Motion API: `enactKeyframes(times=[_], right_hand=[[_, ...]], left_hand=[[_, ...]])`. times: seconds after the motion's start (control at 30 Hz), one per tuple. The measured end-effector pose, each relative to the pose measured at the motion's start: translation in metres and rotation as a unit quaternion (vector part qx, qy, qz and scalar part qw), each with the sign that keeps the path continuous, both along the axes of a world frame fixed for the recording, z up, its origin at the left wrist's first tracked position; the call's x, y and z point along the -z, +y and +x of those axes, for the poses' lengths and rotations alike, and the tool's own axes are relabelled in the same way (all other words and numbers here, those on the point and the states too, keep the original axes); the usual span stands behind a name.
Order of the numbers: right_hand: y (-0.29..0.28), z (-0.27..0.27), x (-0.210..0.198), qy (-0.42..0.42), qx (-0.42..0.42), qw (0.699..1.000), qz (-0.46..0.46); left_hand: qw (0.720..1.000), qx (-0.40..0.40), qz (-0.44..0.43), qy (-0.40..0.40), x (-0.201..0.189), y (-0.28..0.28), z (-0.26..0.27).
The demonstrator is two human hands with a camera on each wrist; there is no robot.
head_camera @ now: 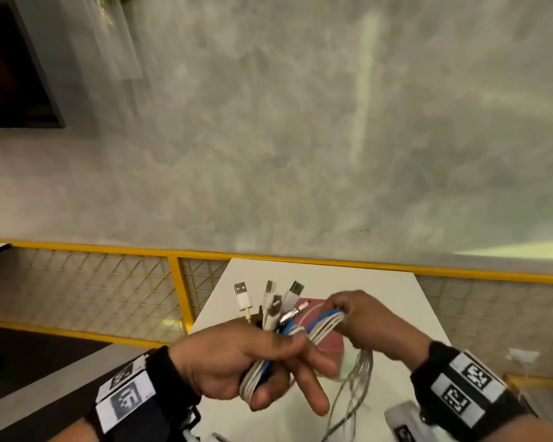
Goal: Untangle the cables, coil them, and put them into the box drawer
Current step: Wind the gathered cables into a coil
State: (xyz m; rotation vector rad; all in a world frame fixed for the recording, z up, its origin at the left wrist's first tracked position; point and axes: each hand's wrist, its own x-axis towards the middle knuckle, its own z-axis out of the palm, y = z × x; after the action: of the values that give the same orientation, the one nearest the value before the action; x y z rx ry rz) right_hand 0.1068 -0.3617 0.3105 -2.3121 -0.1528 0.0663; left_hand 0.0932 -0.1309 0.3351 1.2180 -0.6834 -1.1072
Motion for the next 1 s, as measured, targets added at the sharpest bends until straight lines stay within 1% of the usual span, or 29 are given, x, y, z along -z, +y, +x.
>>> enactKeyframes(times=[0.03,0.1,0.17,0.2,0.27,0.33,0.37,0.43,0.47,0.5,0.53,0.6,0.63,0.7,0.73,0.83,0.87,0.9,0.97,1.0], right_hand=[[0.0,0.0,-0.008,-0.024,-0.005,0.999,-0.024],[0.004,-0.004,-0.021,-0.06,-0.021,0.996,-0.06],[0.012,-0.011,-0.03,-0.071,-0.037,0.993,-0.091],[0.016,-0.016,-0.032,-0.066,-0.036,0.994,-0.082],[0.025,-0.024,-0.034,-0.042,-0.031,0.998,-0.017],[0.036,-0.031,-0.032,-0.036,-0.03,0.998,0.029],[0.041,-0.035,-0.03,-0.03,-0.029,0.998,0.052],[0.05,-0.041,-0.025,0.017,-0.042,0.987,0.154],[0.053,-0.043,-0.023,0.047,-0.054,0.977,0.201],[0.055,-0.046,-0.021,0.073,-0.069,0.968,0.229],[0.057,-0.048,-0.021,0.094,-0.084,0.963,0.236],[0.057,-0.05,-0.02,0.122,-0.108,0.956,0.243],[0.058,-0.05,-0.02,0.127,-0.121,0.955,0.241],[0.061,-0.049,-0.017,0.132,-0.143,0.956,0.221],[0.064,-0.049,-0.014,0.132,-0.15,0.958,0.207],[0.072,-0.048,0.003,0.123,-0.159,0.967,0.157],[0.071,-0.046,0.014,0.124,-0.161,0.97,0.136],[0.07,-0.046,0.025,0.147,-0.164,0.969,0.112],[0.063,-0.039,0.052,0.172,-0.149,0.971,0.079],[0.052,-0.04,0.074,0.165,-0.157,0.97,0.086]], left_hand=[[0.999,-0.018,0.044,-0.021,0.002,0.001,0.001],[0.988,-0.081,0.123,-0.053,0.004,0.003,0.002],[0.97,-0.13,0.179,-0.098,0.005,0.002,-0.001],[0.96,-0.163,0.193,-0.121,0.006,0.0,-0.002],[0.932,-0.278,0.175,-0.153,0.012,-0.003,0.001],[0.897,-0.391,0.13,-0.159,0.017,-0.008,0.008],[0.887,-0.423,0.108,-0.148,0.017,-0.012,0.01],[0.88,-0.462,0.055,-0.095,0.014,-0.023,0.012],[0.879,-0.474,0.028,-0.049,0.01,-0.027,0.012],[0.879,-0.477,0.008,-0.014,0.007,-0.03,0.013],[0.88,-0.476,-0.006,0.006,0.003,-0.032,0.013],[0.879,-0.476,-0.017,0.009,0.0,-0.035,0.012],[0.876,-0.483,-0.014,-0.003,-0.001,-0.036,0.013],[0.864,-0.502,-0.012,-0.026,-0.002,-0.039,0.016],[0.858,-0.512,-0.032,-0.019,-0.003,-0.039,0.019],[0.849,-0.503,-0.137,0.085,-0.016,-0.037,0.028],[0.847,-0.496,-0.158,0.104,-0.021,-0.034,0.029],[0.848,-0.49,-0.173,0.108,-0.025,-0.031,0.031],[0.854,-0.474,-0.192,0.097,-0.035,-0.025,0.032],[0.856,-0.467,-0.204,0.088,-0.041,-0.022,0.033]])
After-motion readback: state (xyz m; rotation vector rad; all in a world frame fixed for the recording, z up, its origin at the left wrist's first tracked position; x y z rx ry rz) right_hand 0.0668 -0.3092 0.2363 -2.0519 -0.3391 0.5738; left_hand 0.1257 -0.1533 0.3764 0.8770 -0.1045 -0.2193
